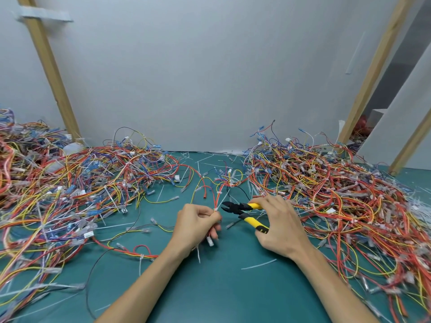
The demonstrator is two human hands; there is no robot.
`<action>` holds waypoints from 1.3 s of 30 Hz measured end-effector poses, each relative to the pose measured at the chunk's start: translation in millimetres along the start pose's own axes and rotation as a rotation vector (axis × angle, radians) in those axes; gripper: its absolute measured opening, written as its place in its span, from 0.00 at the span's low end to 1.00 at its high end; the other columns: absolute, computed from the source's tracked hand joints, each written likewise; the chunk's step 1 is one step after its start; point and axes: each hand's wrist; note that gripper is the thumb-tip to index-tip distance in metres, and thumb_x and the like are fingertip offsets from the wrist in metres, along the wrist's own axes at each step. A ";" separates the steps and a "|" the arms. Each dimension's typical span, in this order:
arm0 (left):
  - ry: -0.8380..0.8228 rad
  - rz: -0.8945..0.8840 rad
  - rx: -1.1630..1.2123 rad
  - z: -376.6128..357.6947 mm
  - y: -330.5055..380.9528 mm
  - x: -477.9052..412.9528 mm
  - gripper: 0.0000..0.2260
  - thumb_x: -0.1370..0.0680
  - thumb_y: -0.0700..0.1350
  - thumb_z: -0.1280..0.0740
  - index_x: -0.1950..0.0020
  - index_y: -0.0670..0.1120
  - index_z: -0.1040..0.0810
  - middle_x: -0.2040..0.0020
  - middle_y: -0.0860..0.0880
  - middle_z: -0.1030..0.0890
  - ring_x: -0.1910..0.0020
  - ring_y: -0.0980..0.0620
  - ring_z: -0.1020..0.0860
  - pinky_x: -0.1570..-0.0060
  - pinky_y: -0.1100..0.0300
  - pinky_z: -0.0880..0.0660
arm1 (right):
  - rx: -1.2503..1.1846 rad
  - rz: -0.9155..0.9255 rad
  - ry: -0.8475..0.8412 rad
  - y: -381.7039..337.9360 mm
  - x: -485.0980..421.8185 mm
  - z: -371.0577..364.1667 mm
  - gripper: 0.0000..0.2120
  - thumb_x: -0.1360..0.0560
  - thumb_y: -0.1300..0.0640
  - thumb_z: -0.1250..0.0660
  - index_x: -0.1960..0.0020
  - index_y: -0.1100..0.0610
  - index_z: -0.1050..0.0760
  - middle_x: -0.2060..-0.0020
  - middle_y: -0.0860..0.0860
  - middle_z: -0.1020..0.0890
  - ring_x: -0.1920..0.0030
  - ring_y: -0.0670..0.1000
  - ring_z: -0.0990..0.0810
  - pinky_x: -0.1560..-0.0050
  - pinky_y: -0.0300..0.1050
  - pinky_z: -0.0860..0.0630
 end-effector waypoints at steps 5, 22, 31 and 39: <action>-0.035 0.004 0.004 -0.3 -5.4 -3.4 0.08 0.28 0.38 0.32 0.66 0.40 0.18 0.71 0.45 0.18 0.78 0.52 0.24 0.76 0.63 0.27 | 0.044 -0.009 -0.046 -2.0 0.2 -1.9 0.28 0.39 0.48 0.35 0.38 0.47 0.27 0.48 0.43 0.24 0.46 0.49 0.30 0.49 0.41 0.38; -0.056 -0.011 0.002 0.8 -5.8 -2.7 0.08 0.27 0.40 0.32 0.66 0.43 0.18 0.70 0.44 0.18 0.76 0.50 0.23 0.67 0.40 0.23 | 0.015 -0.022 -0.052 -5.2 1.3 0.4 0.28 0.39 0.49 0.36 0.38 0.48 0.25 0.49 0.44 0.23 0.47 0.49 0.30 0.49 0.39 0.40; -0.070 -0.022 0.009 -0.3 -3.9 -0.5 0.08 0.25 0.38 0.32 0.64 0.38 0.19 0.71 0.46 0.19 0.78 0.53 0.25 0.76 0.64 0.28 | -0.005 0.003 -0.046 -10.2 1.5 -0.1 0.22 0.38 0.51 0.33 0.44 0.48 0.24 0.55 0.43 0.24 0.51 0.49 0.28 0.53 0.41 0.34; -0.074 -0.043 -0.010 0.4 -2.3 1.3 0.09 0.24 0.38 0.32 0.63 0.36 0.20 0.71 0.46 0.19 0.79 0.54 0.25 0.75 0.65 0.28 | -0.029 -0.030 -0.073 -12.9 1.7 3.4 0.13 0.36 0.50 0.35 0.51 0.45 0.26 0.62 0.44 0.23 0.58 0.48 0.26 0.60 0.44 0.28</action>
Point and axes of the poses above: each hand's wrist, its own x-axis away from the middle knuckle, its own z-axis out of the back of the hand, y = z × x
